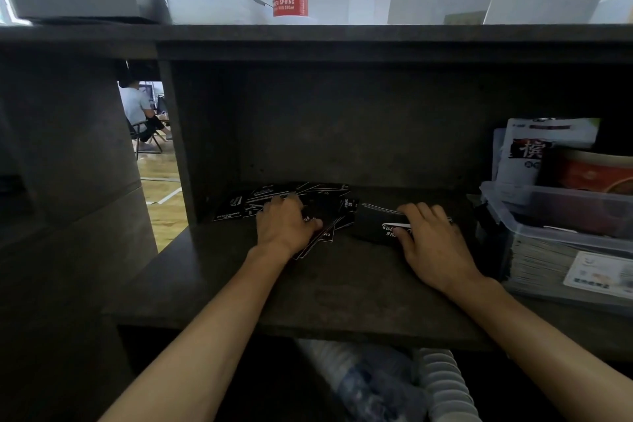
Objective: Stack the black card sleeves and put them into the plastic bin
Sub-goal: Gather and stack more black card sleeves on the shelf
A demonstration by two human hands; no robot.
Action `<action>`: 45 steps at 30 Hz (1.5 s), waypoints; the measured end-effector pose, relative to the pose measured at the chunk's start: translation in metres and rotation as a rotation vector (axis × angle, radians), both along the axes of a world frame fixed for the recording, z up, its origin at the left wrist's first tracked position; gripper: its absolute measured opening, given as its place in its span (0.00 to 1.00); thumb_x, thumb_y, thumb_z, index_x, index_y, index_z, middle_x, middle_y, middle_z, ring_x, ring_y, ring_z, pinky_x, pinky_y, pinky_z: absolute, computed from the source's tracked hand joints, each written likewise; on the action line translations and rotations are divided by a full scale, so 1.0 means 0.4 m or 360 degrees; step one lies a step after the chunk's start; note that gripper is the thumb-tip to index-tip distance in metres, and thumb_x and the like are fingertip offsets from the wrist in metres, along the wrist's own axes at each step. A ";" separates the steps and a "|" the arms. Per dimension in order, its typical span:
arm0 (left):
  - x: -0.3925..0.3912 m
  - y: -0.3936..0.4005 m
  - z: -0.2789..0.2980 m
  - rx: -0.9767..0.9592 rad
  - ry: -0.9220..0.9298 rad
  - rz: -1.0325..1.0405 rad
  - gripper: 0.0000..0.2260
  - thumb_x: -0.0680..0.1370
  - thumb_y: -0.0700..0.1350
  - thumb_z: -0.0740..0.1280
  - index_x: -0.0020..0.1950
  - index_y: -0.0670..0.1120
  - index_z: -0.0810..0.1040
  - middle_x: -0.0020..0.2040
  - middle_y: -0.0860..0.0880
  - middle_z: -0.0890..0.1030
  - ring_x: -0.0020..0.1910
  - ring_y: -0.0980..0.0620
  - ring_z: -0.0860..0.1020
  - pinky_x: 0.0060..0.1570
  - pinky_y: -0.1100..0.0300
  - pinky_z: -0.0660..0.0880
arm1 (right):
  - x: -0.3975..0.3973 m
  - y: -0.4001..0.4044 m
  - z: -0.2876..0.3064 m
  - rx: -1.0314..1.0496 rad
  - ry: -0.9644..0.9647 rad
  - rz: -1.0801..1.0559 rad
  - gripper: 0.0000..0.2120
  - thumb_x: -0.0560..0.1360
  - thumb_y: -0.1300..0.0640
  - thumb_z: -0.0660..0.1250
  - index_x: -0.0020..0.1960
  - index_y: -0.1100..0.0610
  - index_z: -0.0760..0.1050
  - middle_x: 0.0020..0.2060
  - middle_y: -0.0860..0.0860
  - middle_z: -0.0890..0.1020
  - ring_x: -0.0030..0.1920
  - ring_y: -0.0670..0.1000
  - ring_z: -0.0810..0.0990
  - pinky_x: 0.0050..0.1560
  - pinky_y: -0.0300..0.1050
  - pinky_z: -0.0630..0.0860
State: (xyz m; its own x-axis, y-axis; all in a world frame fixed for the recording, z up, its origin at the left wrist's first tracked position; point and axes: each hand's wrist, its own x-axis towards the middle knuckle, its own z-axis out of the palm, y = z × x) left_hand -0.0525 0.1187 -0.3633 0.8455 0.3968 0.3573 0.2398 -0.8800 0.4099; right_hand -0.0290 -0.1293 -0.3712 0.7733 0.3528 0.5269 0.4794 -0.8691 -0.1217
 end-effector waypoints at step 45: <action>-0.019 -0.021 0.047 -0.1838 -0.0701 -0.0722 0.23 0.77 0.35 0.67 0.65 0.55 0.66 0.52 0.49 0.82 0.50 0.55 0.82 0.41 0.63 0.77 | -0.004 0.002 0.000 0.0017 -0.0018 -0.0041 0.17 0.80 0.47 0.60 0.67 0.49 0.69 0.59 0.49 0.76 0.59 0.51 0.72 0.58 0.55 0.73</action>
State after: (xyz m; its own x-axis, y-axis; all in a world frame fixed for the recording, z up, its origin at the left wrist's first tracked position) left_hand -0.0600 0.1102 -0.3443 0.8841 0.3709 0.2843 -0.3287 0.0611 0.9424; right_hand -0.0305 -0.1285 -0.3710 0.7760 0.3270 0.5394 0.4582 -0.8799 -0.1257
